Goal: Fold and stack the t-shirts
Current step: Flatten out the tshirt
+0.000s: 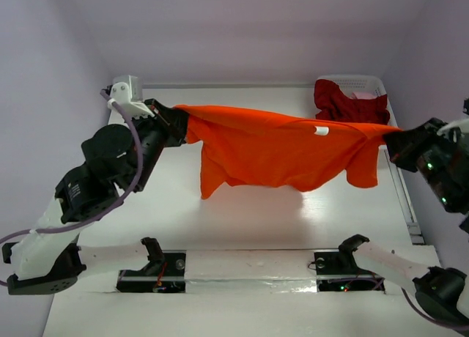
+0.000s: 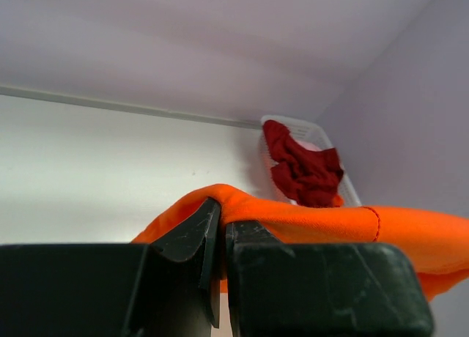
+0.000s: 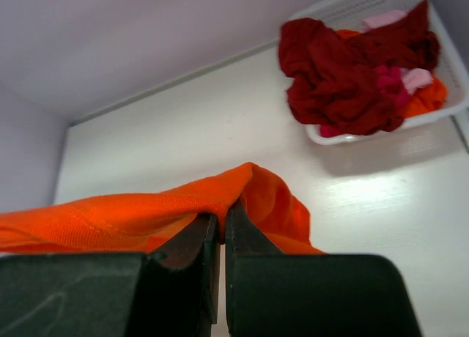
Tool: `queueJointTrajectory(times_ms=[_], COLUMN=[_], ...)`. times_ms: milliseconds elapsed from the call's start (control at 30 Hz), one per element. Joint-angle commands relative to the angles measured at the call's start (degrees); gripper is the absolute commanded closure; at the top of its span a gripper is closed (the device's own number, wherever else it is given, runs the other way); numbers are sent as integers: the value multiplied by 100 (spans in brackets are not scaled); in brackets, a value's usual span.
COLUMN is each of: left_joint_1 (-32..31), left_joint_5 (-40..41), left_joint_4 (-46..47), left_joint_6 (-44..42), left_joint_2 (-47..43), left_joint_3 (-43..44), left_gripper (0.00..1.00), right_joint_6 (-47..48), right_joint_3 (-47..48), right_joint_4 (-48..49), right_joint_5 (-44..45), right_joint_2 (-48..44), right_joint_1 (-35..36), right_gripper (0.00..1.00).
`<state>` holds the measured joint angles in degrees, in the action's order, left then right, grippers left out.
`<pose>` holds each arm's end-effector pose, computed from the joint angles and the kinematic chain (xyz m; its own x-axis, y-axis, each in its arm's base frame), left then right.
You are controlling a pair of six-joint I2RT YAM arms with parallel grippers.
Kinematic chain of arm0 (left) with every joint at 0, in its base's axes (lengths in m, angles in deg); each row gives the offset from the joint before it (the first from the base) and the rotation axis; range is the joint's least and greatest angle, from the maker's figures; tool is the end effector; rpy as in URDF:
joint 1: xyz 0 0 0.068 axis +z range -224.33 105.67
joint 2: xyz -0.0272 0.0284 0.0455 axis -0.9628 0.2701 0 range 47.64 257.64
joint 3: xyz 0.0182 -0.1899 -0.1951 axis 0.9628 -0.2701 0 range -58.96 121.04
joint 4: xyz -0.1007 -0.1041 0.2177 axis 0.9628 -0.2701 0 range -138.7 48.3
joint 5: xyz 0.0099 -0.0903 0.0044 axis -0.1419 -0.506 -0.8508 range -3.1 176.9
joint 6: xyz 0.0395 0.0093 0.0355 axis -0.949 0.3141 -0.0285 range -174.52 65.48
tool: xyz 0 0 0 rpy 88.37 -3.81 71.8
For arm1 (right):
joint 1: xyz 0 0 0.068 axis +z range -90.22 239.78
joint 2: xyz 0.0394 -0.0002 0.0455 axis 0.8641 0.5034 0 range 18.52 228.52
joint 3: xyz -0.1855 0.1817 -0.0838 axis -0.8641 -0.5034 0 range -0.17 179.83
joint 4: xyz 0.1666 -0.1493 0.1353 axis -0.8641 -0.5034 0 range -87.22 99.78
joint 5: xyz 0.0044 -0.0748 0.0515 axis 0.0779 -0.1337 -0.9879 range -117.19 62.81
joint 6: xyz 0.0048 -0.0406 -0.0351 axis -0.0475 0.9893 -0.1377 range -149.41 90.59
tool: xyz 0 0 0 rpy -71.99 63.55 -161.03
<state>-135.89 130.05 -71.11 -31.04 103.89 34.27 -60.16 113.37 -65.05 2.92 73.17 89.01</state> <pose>0.0843 -0.1046 0.5415 -0.0694 -0.4822 -0.8733 0.3173 0.8193 -0.4776 0.0465 0.0056 0.5409 -0.2069 0.3910 -0.8968 0.1214 0.9198 0.3731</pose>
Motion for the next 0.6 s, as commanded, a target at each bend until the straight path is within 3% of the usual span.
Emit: queueJointTrajectory(times_ms=[0,333,567], left_joint_1=[39,39,39], left_joint_5=[-113,-993,-1433], left_joint_4=[181,23,489], left_joint_6=[287,1228,1167], left_joint_2=[-333,-1300,-1854], left_joint_3=[-68,-1393,-1993], left_gripper=[100,100,100], right_joint_6=[227,340,359], right_joint_3=[-216,-938,-1210], right_joint_4=[268,-480,-402], right_joint_5=[-468,-848,-1086], right_joint_2=[-446,-1413,-1747], right_joint_1=[-49,-49,-49], right_gripper=[100,100,100])
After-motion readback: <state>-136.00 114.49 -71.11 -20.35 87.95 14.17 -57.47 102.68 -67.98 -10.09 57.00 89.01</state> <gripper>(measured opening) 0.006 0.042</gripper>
